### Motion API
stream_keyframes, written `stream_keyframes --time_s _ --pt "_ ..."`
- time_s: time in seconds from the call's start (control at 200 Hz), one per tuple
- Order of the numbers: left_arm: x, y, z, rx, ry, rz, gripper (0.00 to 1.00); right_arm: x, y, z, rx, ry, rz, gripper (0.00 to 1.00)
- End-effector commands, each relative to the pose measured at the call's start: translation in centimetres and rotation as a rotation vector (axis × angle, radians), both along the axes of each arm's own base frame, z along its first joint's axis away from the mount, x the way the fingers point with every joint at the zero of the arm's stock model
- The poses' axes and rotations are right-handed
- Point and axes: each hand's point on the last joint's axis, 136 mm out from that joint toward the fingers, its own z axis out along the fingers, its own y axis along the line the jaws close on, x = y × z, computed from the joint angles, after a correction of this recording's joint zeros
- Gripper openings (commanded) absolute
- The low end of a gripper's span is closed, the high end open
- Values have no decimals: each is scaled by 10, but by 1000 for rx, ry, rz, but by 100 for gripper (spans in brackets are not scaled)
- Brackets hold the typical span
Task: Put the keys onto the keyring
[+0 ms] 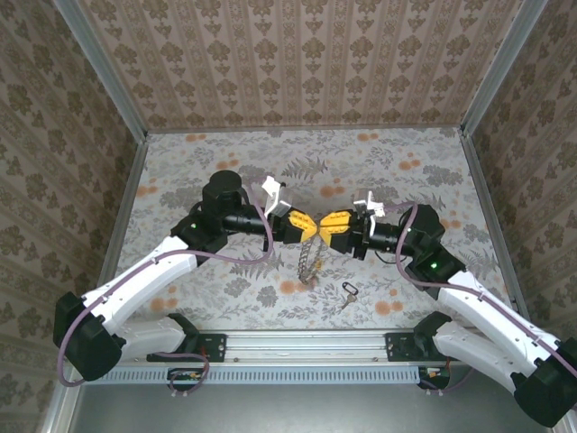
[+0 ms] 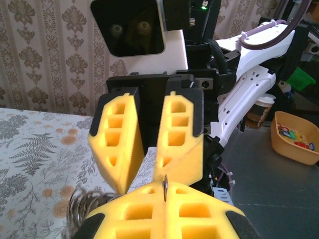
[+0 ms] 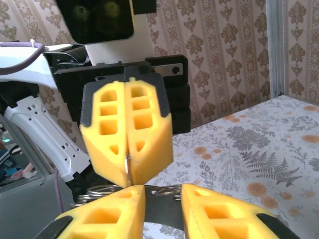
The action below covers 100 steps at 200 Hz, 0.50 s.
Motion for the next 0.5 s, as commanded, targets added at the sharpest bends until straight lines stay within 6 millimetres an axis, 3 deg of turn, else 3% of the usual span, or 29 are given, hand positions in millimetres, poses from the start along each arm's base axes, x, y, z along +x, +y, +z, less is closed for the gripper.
stream_keyframes --time_s 0.0,0.285,0.495 --pt "0 6 34 -71 -78 17 0 -13 -3 5 11 -42 33 29" --pt "-2 5 37 -71 -74 1 0 -15 0 3 5 -45 52 31" --pt "-3 1 34 -56 -66 -16 0 -15 6 14 26 -79 81 27"
